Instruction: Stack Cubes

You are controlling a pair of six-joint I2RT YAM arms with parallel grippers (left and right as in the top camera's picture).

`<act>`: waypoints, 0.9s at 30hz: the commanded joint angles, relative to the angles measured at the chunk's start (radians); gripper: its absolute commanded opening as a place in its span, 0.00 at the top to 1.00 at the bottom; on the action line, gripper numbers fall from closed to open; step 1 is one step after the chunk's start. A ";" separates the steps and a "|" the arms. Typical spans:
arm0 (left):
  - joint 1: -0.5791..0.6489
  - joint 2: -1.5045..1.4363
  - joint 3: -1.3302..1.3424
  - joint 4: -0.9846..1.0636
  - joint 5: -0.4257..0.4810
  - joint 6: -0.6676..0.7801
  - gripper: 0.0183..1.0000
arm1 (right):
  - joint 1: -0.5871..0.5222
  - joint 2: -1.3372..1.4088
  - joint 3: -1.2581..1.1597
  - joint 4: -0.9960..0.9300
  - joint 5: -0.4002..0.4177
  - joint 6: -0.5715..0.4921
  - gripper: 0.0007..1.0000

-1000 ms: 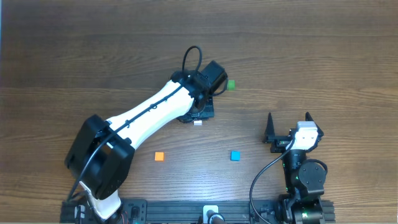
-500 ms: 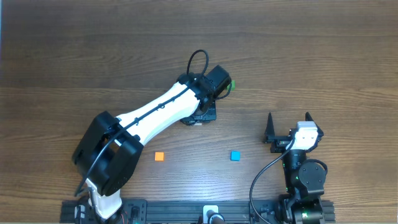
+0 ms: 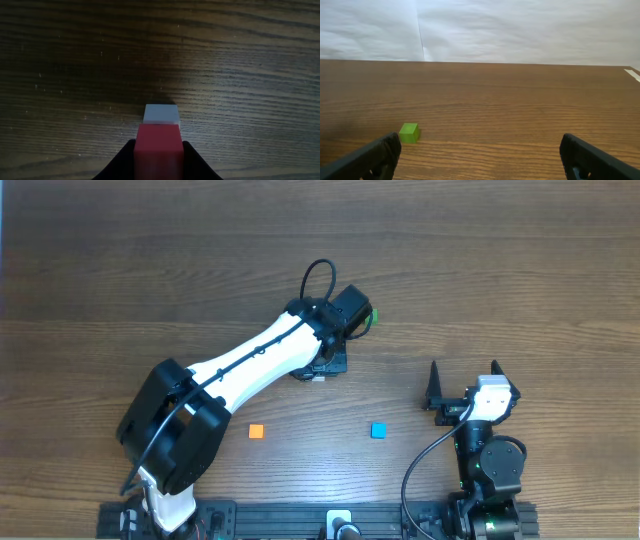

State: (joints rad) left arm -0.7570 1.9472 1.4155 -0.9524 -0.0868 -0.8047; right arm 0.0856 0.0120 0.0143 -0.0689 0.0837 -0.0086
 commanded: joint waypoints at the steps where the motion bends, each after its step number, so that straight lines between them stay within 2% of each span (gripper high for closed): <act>1: 0.000 0.017 -0.011 0.008 -0.016 0.011 0.98 | -0.006 -0.006 -0.009 0.002 -0.008 -0.007 0.01; 21: -0.007 0.029 -0.011 0.018 -0.016 0.011 0.98 | -0.006 -0.006 -0.009 0.002 -0.008 -0.007 0.01; 23: -0.007 0.029 -0.011 0.018 -0.016 0.011 0.95 | -0.006 -0.006 -0.009 0.002 -0.008 -0.007 0.01; 24: -0.007 0.029 -0.011 0.018 -0.016 0.011 0.89 | -0.006 -0.006 -0.009 0.002 -0.008 -0.007 0.01; 27: -0.007 0.029 -0.011 0.018 -0.016 0.011 0.83 | -0.006 -0.006 -0.009 0.002 -0.008 -0.007 0.01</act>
State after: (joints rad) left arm -0.7609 1.9602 1.4155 -0.9375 -0.0868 -0.8047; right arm 0.0856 0.0120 0.0143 -0.0689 0.0837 -0.0090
